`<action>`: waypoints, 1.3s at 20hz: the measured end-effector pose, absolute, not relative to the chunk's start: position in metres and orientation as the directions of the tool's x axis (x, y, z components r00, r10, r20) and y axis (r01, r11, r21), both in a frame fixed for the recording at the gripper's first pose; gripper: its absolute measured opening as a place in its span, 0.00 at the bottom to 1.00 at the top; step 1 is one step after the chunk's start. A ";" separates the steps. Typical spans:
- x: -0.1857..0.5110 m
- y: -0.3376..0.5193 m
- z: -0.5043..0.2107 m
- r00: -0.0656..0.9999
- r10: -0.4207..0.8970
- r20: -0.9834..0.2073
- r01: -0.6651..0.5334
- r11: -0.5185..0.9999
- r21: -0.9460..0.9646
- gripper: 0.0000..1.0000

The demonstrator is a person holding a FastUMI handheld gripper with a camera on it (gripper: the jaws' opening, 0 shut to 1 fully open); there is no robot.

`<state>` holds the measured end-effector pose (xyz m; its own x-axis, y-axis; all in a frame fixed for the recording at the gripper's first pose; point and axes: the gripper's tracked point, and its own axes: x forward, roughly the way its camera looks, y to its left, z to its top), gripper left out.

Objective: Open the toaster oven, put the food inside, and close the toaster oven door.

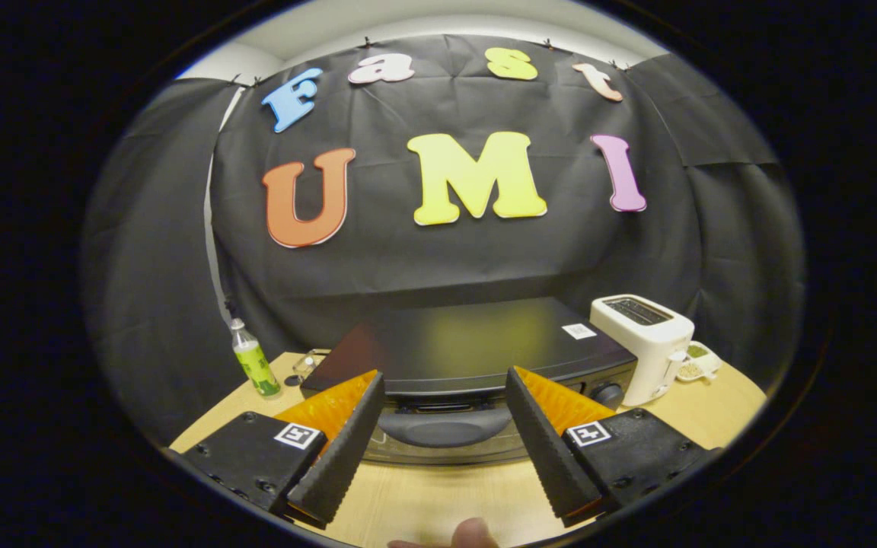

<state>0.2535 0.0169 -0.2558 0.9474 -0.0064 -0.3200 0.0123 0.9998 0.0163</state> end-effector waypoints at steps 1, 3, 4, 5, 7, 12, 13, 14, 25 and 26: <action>0.258 0.016 -0.260 0.946 -0.010 -0.325 0.014 1.000 0.008 1.00; 0.263 0.012 -0.270 0.939 -0.019 -0.343 0.016 1.000 -0.011 1.00; 0.265 0.011 -0.276 0.935 -0.019 -0.354 0.014 1.000 -0.014 1.00; 0.268 0.010 -0.281 0.930 -0.021 -0.366 0.015 1.000 -0.019 1.00; 0.271 0.010 -0.286 0.935 -0.027 -0.354 0.007 0.998 -0.058 1.00; 0.271 0.009 -0.293 0.934 -0.047 -0.355 0.020 0.997 -0.079 1.00; 0.269 0.009 -0.292 0.933 -0.048 -0.356 0.024 0.997 -0.073 1.00; 0.267 0.009 -0.293 0.934 -0.049 -0.354 0.027 0.997 -0.068 1.00; 0.188 0.005 -0.321 0.887 -0.073 -0.457 0.035 0.995 -0.090 1.00; 0.180 0.004 -0.328 0.877 -0.075 -0.475 0.036 0.995 -0.091 1.00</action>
